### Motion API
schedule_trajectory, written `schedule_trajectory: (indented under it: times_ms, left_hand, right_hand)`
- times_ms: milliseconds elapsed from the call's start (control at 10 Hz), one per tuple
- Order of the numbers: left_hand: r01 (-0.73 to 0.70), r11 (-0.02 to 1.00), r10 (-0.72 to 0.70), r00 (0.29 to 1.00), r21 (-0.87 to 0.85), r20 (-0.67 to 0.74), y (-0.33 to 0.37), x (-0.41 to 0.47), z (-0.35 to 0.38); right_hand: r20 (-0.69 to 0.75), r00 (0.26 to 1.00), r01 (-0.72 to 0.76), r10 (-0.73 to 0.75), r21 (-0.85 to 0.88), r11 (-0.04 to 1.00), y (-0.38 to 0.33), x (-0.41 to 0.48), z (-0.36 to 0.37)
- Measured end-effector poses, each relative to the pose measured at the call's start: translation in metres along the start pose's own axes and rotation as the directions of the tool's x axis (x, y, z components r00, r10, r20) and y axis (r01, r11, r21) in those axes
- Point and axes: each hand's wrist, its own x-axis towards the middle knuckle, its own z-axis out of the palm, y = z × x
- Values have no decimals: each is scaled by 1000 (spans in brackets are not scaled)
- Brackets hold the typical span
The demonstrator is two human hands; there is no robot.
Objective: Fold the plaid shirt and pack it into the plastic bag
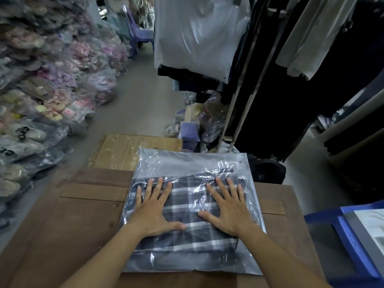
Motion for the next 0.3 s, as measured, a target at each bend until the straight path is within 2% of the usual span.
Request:
schedule_trajectory:
  times_ms: [200,300]
  left_hand:
    - [35,999,-33,997,-35,63,6,-4,-21]
    - [1,970,-18,998,-244,-66,9,0,-45]
  right_hand:
    - [34,999,-9,6,73,997,-3,-3,-15]
    - [-86,995,-29,47,194,981,-5,-1,-40]
